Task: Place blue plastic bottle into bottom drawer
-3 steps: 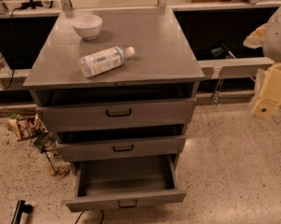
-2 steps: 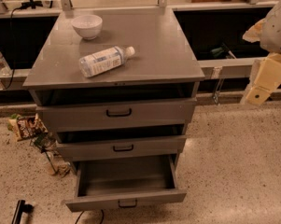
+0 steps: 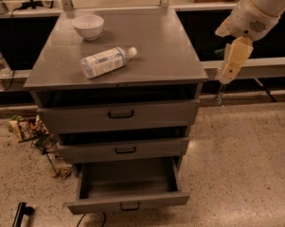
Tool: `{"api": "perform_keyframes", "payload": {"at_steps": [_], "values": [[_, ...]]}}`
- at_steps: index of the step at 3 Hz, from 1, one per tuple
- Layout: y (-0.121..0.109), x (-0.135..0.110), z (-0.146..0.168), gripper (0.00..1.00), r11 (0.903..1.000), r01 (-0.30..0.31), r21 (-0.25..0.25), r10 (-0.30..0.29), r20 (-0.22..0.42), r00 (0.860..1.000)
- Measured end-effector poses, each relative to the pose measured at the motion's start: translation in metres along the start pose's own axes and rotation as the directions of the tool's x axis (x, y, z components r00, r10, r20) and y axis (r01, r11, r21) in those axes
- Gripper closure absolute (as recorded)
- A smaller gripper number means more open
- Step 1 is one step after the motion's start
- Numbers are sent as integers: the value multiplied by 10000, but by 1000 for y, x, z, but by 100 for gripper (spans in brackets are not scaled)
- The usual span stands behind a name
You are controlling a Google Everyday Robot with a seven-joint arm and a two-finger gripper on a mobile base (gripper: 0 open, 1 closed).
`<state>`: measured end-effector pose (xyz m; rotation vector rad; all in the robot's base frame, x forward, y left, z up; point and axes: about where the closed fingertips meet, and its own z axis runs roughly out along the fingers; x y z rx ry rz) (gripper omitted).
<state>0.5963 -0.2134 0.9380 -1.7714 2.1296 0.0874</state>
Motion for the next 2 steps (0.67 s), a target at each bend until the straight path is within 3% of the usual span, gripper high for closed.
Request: {"api": "perform_keyframes", "payload": {"at_steps": [1,2], "values": [[-28,-8,8,0,9996,1,284,-9,270,9996],[-27,-9,0,0,9990,13,443,-27,296,9996]]}}
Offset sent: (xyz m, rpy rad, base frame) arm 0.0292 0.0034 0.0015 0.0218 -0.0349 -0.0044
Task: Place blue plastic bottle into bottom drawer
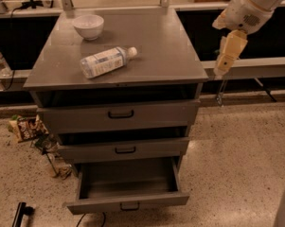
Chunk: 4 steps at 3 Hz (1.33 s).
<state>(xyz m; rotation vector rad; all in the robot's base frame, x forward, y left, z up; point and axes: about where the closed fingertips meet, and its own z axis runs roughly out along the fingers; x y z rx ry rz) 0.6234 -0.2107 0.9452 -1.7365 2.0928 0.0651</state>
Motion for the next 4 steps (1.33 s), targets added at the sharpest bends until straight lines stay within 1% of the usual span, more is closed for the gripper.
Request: {"api": "perform_keyframes", "payload": {"at_steps": [1,2,3,4], "values": [[-8,-21,17,0,9966,724,-401,-703,516,9962],[-14,-61,38,0,9733,2113,-894,-2007,1149,9729],[-20,-117,59,0,9203,3783,-1000,-3573,1790,9167],[-26,-159,80,0,8808,4649,-895,-4339,2405,8683]]}}
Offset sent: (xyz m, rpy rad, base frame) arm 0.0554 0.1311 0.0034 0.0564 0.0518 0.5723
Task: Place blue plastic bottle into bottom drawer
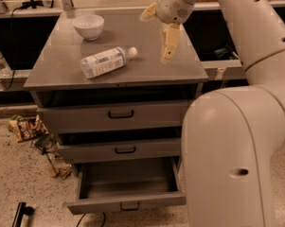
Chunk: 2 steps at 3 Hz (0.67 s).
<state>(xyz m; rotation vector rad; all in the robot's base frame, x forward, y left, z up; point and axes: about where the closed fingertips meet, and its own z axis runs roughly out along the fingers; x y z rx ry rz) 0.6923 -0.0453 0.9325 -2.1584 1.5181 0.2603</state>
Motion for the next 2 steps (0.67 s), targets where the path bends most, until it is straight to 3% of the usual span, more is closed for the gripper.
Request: {"api": "perform_keyframes", "payload": {"at_steps": [2], "values": [[-37,-37,68,0,9992,105,-393,-47,1435,9896]]}}
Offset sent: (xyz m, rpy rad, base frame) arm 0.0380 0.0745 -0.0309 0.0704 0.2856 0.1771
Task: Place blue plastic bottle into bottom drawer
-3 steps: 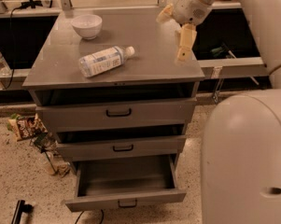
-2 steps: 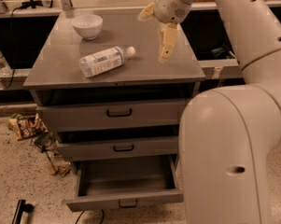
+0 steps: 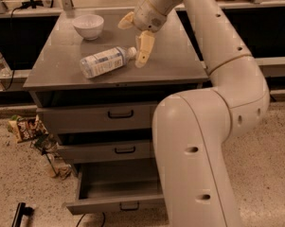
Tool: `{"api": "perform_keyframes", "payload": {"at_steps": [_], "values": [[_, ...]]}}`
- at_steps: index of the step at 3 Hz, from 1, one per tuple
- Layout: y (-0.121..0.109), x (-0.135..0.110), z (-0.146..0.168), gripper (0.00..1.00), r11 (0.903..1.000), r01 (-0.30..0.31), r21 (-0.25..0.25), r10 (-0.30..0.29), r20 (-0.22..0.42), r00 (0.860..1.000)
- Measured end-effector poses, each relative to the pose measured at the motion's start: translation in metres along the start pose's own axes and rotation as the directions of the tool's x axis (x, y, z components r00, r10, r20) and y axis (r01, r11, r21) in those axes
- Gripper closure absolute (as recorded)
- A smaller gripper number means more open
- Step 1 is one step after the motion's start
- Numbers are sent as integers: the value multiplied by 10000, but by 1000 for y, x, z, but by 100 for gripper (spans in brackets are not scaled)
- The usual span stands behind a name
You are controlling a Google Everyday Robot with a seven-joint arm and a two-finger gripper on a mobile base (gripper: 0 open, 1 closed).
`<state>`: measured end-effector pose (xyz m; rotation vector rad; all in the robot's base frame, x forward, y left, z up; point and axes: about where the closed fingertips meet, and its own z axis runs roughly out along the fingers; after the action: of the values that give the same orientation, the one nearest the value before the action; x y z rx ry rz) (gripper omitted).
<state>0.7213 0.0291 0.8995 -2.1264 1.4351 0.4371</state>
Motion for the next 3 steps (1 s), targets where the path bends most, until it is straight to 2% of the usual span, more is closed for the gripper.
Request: {"api": "perform_keyframes", "payload": {"at_steps": [1,2,3], "values": [[-10,-14,32,0,9989,-309,-339,330,613,9976],[-16,-28,49,0,9975,-453,-535,501,912,9946],[-18,-28,64,0,9940,-794,-749,863,939,9918]]}}
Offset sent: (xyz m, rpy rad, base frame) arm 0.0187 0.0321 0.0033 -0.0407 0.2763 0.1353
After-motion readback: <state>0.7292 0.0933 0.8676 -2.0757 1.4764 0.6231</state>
